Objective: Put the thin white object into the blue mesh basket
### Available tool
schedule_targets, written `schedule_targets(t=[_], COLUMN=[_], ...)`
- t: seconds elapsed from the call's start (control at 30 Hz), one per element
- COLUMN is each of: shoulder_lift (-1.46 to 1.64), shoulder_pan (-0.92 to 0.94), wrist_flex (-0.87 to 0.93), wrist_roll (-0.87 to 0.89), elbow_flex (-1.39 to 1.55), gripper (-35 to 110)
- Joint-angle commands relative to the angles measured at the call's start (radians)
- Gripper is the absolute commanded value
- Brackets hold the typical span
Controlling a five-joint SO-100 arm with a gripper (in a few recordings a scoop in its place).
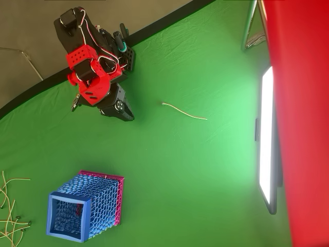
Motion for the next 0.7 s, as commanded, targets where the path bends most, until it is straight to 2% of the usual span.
schedule_targets(t=[0.0,0.67], shoulder_lift=[-0.061,-0.572], shoulder_pan=[-0.037,-0.225], wrist_flex=[0.014,-0.009], wrist_roll=[0.041,0.29], elbow_flex=[-0.074,-0.307], gripper=[1,1])
